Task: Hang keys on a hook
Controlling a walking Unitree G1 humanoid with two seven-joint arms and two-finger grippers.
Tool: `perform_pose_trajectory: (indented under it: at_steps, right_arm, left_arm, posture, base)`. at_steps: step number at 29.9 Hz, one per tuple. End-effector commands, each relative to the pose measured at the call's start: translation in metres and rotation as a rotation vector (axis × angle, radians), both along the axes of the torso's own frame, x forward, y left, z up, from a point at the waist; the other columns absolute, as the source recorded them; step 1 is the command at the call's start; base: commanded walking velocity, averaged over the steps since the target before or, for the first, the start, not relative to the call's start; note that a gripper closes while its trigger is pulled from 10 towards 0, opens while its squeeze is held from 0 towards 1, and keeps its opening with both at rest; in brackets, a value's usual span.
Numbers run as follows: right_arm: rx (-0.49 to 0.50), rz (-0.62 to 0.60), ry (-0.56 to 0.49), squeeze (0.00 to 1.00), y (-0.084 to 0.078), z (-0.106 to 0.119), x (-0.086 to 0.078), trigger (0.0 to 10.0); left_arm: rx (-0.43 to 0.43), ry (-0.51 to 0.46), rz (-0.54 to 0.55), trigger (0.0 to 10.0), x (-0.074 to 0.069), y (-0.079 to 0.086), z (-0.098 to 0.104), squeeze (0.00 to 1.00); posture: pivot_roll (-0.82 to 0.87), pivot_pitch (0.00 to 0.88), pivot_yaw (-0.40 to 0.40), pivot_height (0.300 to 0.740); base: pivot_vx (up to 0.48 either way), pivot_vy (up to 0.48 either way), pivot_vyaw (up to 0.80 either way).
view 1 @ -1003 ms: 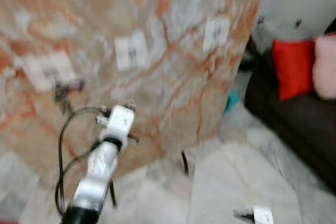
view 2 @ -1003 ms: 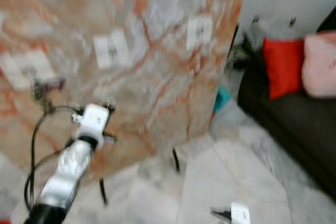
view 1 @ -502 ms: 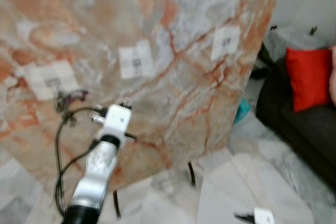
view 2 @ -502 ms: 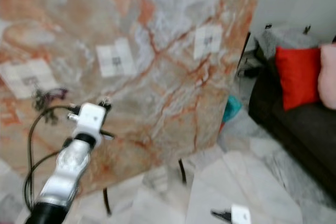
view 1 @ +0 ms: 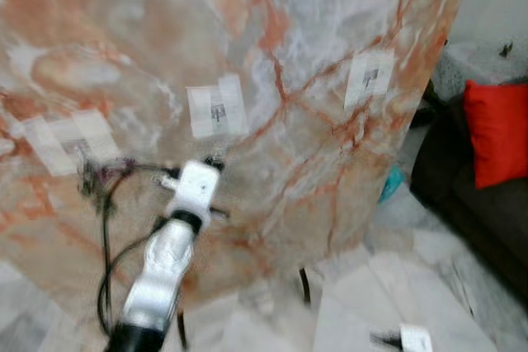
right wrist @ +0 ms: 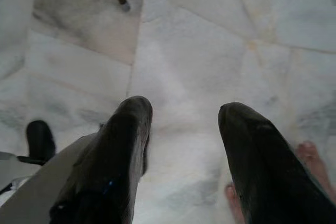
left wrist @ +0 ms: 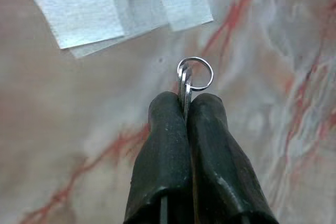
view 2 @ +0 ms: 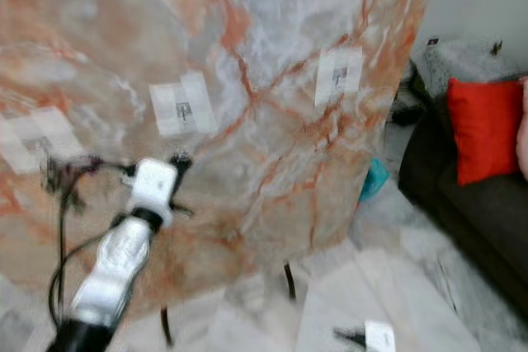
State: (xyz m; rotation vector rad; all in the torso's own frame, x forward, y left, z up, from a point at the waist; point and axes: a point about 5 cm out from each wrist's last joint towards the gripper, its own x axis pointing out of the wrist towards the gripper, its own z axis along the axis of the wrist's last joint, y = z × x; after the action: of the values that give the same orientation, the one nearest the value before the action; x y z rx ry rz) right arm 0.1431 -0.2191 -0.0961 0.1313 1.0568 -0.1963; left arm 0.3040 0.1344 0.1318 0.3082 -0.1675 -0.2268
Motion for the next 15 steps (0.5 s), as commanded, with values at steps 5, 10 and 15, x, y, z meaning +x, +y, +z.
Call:
perform_pose_trajectory:
  at_steps: [5, 10, 15]
  right_arm:
    - [0.002, -0.011, 0.006, 0.0, 0.001, -0.001, -0.003, 10.0]
    - [0.003, -0.019, 0.005, 0.0, 0.002, -0.002, -0.003, 10.0]
    - [0.004, -0.017, 0.006, 0.0, 0.003, -0.002, -0.003, 10.0]
  left_arm:
    - [0.031, -0.085, 0.003, 10.0, 0.001, 0.002, 0.016, 0.0]
    - [0.072, -0.126, -0.033, 10.0, 0.002, -0.005, 0.027, 0.0]
    - [0.143, -0.131, -0.008, 10.0, 0.008, -0.009, 0.031, 0.0]
  posture:
    - [0.06, 0.0, -0.048, 0.74]
    - [0.06, 0.0, -0.044, 0.74]
    - [0.06, 0.0, -0.041, 0.74]
  base:
    - [0.0, 0.0, 0.0]
    - [0.0, 0.0, 0.0]
    - [0.0, 0.0, 0.0]
